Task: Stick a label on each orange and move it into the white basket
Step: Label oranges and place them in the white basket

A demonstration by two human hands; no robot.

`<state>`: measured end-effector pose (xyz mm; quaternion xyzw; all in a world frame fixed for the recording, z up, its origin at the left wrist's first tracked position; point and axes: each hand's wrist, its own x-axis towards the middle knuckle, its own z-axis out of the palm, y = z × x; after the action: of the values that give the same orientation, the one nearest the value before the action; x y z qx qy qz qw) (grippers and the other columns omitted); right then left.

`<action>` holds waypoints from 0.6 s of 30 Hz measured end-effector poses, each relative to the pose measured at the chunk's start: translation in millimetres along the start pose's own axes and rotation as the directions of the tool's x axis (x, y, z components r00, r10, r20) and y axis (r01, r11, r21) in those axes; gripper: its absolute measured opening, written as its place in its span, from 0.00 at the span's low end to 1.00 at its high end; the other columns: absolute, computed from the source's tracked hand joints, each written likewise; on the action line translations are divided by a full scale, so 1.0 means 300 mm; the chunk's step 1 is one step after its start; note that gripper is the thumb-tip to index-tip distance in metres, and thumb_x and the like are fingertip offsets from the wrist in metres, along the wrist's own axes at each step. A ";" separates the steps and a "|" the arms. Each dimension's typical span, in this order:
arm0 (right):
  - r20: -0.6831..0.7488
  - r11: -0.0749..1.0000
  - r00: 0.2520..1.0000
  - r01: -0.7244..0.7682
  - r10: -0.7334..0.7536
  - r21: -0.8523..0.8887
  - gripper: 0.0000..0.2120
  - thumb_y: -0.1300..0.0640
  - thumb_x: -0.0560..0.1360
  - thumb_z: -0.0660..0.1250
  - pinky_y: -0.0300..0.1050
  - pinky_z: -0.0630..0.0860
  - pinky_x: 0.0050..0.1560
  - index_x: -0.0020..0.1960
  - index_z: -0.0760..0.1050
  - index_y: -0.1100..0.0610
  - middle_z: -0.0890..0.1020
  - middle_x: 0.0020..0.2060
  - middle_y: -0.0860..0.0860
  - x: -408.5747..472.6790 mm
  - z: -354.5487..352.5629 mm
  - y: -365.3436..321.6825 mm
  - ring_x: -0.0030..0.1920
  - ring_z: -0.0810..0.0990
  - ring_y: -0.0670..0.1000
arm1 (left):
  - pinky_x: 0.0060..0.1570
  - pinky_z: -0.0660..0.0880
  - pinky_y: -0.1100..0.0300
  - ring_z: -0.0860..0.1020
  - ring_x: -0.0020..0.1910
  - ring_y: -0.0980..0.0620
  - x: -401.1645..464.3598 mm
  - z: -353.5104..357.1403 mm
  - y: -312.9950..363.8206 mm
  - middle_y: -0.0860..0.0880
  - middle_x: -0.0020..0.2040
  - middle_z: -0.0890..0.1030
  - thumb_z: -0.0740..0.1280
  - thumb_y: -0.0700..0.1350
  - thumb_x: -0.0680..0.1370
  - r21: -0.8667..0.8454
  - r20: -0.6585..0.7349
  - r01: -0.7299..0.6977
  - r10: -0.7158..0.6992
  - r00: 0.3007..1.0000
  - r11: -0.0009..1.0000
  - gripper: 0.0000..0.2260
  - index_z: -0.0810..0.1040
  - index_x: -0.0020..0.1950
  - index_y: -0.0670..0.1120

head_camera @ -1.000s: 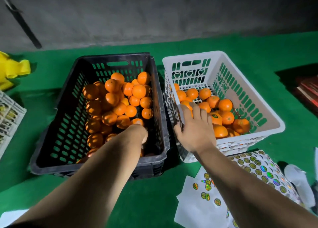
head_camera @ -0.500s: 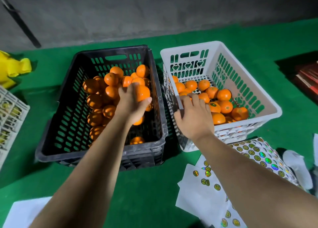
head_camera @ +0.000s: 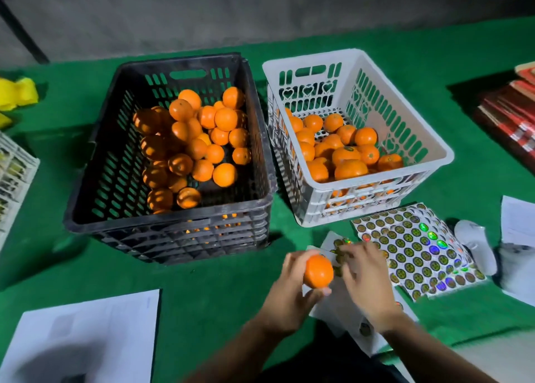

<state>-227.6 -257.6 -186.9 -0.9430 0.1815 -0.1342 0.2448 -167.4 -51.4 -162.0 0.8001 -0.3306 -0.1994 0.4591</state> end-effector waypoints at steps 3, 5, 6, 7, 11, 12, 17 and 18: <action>0.318 0.971 0.927 -0.139 0.196 -0.194 0.18 0.58 0.77 0.71 0.53 0.73 0.58 0.66 0.79 0.56 0.78 0.61 0.57 -0.045 0.038 0.081 0.59 0.76 0.63 | 0.64 0.74 0.58 0.74 0.70 0.42 0.021 0.062 -0.053 0.47 0.77 0.69 0.68 0.52 0.82 0.088 0.278 0.083 -0.105 0.955 0.993 0.23 0.69 0.76 0.52; 0.399 0.938 0.883 -0.114 0.247 -0.326 0.20 0.47 0.81 0.67 0.48 0.71 0.62 0.71 0.74 0.50 0.74 0.67 0.53 -0.040 0.057 0.103 0.64 0.73 0.58 | 0.67 0.71 0.57 0.74 0.70 0.40 0.012 0.083 -0.091 0.49 0.79 0.67 0.68 0.50 0.82 0.264 0.401 0.033 -0.141 0.905 0.964 0.26 0.66 0.79 0.53; 0.422 0.927 0.874 -0.079 0.241 -0.366 0.21 0.44 0.81 0.64 0.46 0.70 0.63 0.72 0.73 0.48 0.73 0.68 0.52 -0.032 0.064 0.108 0.65 0.72 0.56 | 0.68 0.70 0.56 0.74 0.70 0.41 0.009 0.082 -0.106 0.49 0.79 0.67 0.69 0.49 0.81 0.296 0.410 0.042 -0.167 0.897 0.954 0.28 0.65 0.79 0.53; 0.431 0.920 0.873 -0.049 0.228 -0.388 0.21 0.43 0.82 0.62 0.45 0.70 0.64 0.72 0.72 0.47 0.72 0.68 0.51 -0.025 0.070 0.109 0.66 0.71 0.55 | 0.69 0.69 0.56 0.74 0.71 0.41 0.009 0.078 -0.111 0.49 0.79 0.67 0.69 0.48 0.80 0.277 0.403 0.077 -0.189 0.896 0.958 0.29 0.65 0.80 0.52; 0.430 0.888 0.882 0.030 0.193 -0.459 0.19 0.42 0.83 0.58 0.47 0.70 0.62 0.70 0.73 0.47 0.72 0.68 0.50 -0.017 0.080 0.103 0.66 0.70 0.54 | 0.68 0.70 0.53 0.74 0.70 0.41 0.021 0.075 -0.118 0.48 0.78 0.68 0.70 0.48 0.80 0.274 0.402 0.127 -0.233 0.886 0.953 0.30 0.63 0.80 0.51; 0.427 0.880 0.886 0.049 0.180 -0.473 0.18 0.42 0.83 0.58 0.47 0.70 0.61 0.69 0.74 0.47 0.72 0.67 0.50 -0.019 0.082 0.102 0.65 0.71 0.54 | 0.67 0.71 0.53 0.75 0.69 0.40 0.024 0.077 -0.119 0.48 0.78 0.68 0.71 0.48 0.80 0.277 0.396 0.136 -0.242 0.886 0.951 0.30 0.63 0.80 0.51; 0.307 0.965 0.942 -0.052 0.133 -0.257 0.06 0.52 0.80 0.68 0.51 0.72 0.50 0.52 0.81 0.53 0.79 0.53 0.53 -0.032 0.068 0.087 0.53 0.76 0.58 | 0.65 0.73 0.53 0.76 0.67 0.39 0.019 0.076 -0.120 0.49 0.77 0.69 0.71 0.50 0.80 0.268 0.398 0.150 -0.251 0.882 0.952 0.30 0.63 0.80 0.53; 0.261 0.981 0.953 -0.115 0.154 -0.158 0.03 0.56 0.78 0.70 0.50 0.73 0.48 0.49 0.81 0.55 0.79 0.49 0.53 -0.034 0.059 0.078 0.50 0.77 0.58 | 0.65 0.72 0.53 0.76 0.66 0.40 0.021 0.076 -0.125 0.49 0.77 0.69 0.71 0.50 0.80 0.264 0.398 0.150 -0.249 0.883 0.953 0.30 0.63 0.80 0.53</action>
<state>-237.3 -265.2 -215.6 -0.9527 0.2192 0.0270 0.2086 -164.3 -56.1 -206.1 0.8137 -0.3585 -0.3772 0.2589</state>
